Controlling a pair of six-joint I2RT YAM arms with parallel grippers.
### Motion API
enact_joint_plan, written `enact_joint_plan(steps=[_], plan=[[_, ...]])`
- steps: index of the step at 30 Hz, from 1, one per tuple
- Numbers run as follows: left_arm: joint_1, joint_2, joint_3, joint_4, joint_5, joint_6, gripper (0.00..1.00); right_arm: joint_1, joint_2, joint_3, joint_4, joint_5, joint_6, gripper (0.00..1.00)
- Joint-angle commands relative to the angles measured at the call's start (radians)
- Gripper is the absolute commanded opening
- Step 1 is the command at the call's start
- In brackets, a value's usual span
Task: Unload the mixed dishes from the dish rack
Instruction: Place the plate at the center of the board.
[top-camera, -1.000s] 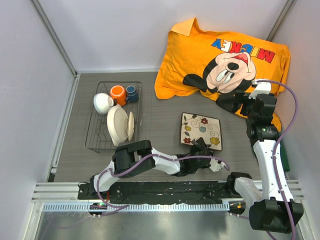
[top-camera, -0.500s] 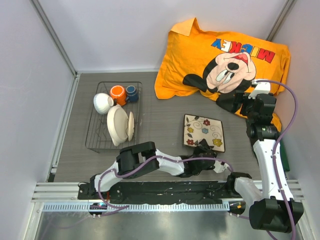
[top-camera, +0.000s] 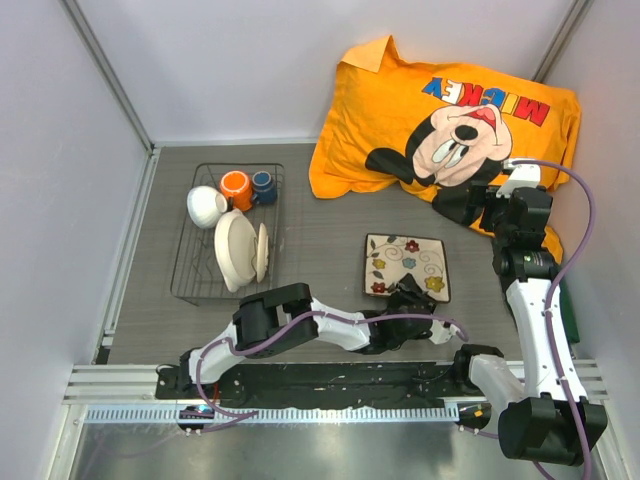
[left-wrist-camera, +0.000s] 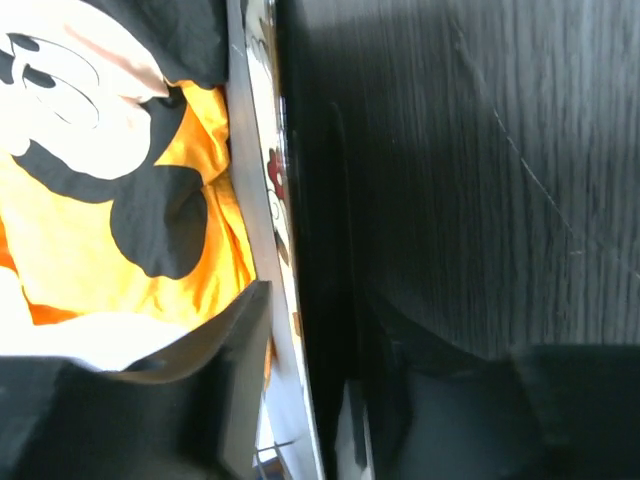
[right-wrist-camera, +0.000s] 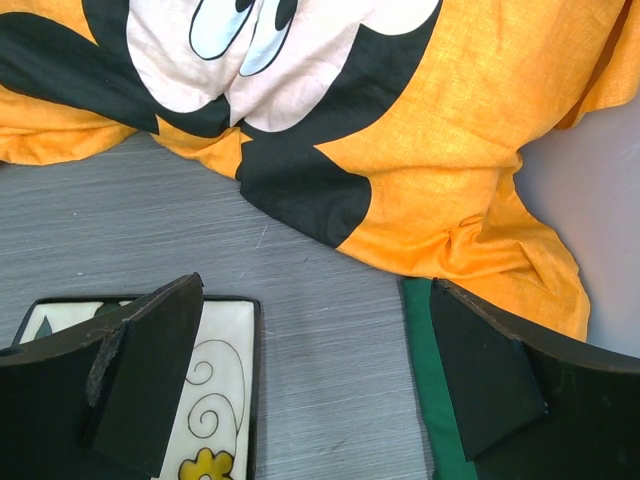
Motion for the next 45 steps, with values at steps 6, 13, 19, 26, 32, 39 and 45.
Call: enact_joint_plan(steps=[6, 13, 19, 26, 32, 39, 45], plan=[[-0.013, -0.075, 0.016, 0.024, -0.032, -0.03, 0.61, -0.007, -0.004, 0.011, 0.014, -0.005, 0.002, 0.99], [-0.019, -0.087, 0.022, -0.039, -0.023, -0.078, 0.65, -0.007, -0.001, 0.011, 0.016, -0.005, 0.004, 1.0], [-0.019, -0.114, 0.064, -0.196, 0.008, -0.159, 0.71, -0.007, -0.003, 0.013, 0.013, -0.008, 0.001, 1.0], [-0.021, -0.148, 0.159, -0.436, 0.08, -0.322, 0.77, -0.007, 0.0, 0.014, 0.011, -0.014, 0.002, 1.0], [-0.019, -0.151, 0.214, -0.552, 0.119, -0.371, 0.82, -0.007, 0.003, 0.014, 0.008, -0.017, -0.001, 1.0], [-0.019, -0.13, 0.263, -0.637, 0.16, -0.401, 0.84, -0.007, 0.007, 0.016, 0.007, -0.019, -0.002, 1.0], [-0.019, -0.111, 0.281, -0.661, 0.177, -0.411, 0.84, -0.007, 0.008, 0.014, 0.007, -0.019, -0.004, 1.0]])
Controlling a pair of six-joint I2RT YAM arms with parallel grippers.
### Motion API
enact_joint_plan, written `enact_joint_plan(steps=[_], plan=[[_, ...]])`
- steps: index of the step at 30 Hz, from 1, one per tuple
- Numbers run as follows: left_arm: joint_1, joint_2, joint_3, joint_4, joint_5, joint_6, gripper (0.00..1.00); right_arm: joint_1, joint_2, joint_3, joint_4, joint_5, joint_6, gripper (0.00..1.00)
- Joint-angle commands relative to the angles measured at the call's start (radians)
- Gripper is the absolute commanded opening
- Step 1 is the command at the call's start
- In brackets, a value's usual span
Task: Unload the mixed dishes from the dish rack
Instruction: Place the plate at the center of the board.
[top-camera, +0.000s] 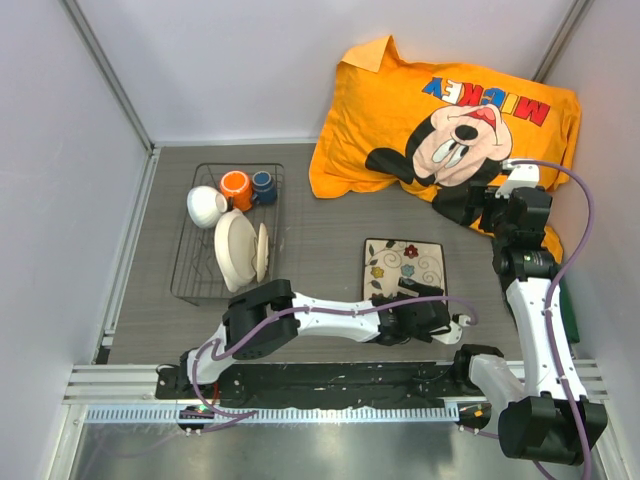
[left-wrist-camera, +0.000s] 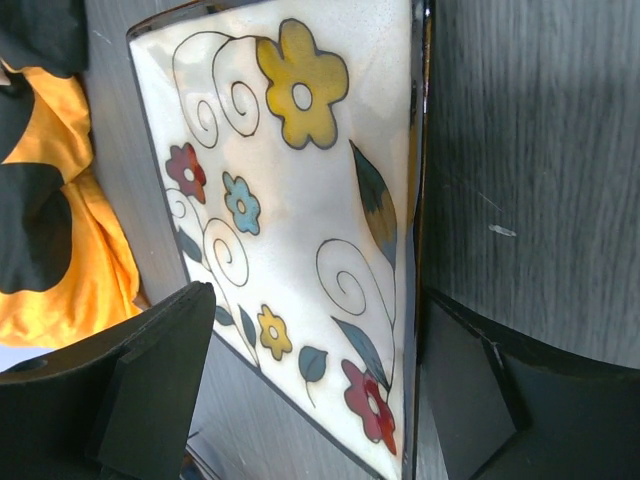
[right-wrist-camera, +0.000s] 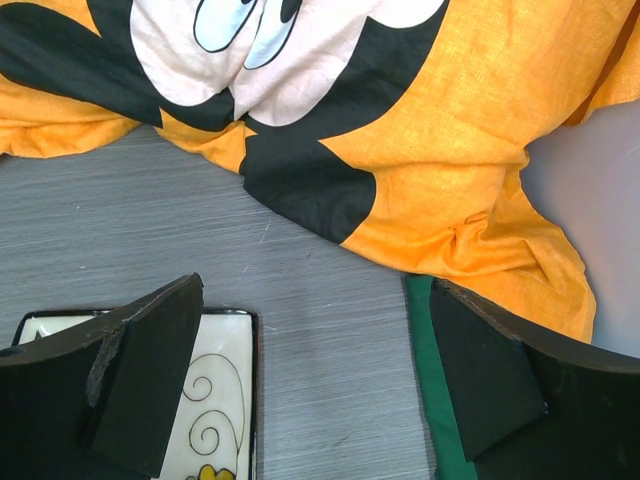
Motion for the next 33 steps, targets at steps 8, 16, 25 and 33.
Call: enact_joint_plan(steps=[8, 16, 25, 33], plan=[[-0.001, -0.056, 0.083, -0.075, 0.042, -0.065, 0.84, -0.007, 0.006, 0.017, 0.012, -0.012, -0.005, 1.0], [0.002, -0.16, 0.073, -0.152, 0.111, -0.143, 0.93, -0.007, 0.007, 0.017, 0.01, -0.012, -0.006, 1.0], [0.1, -0.355, -0.004, -0.14, 0.129, -0.201, 0.97, -0.007, 0.015, 0.017, 0.009, -0.012, -0.008, 1.0], [0.341, -0.551, -0.029, -0.183, 0.15, -0.315, 1.0, -0.007, 0.014, 0.021, 0.004, -0.015, -0.005, 1.0]])
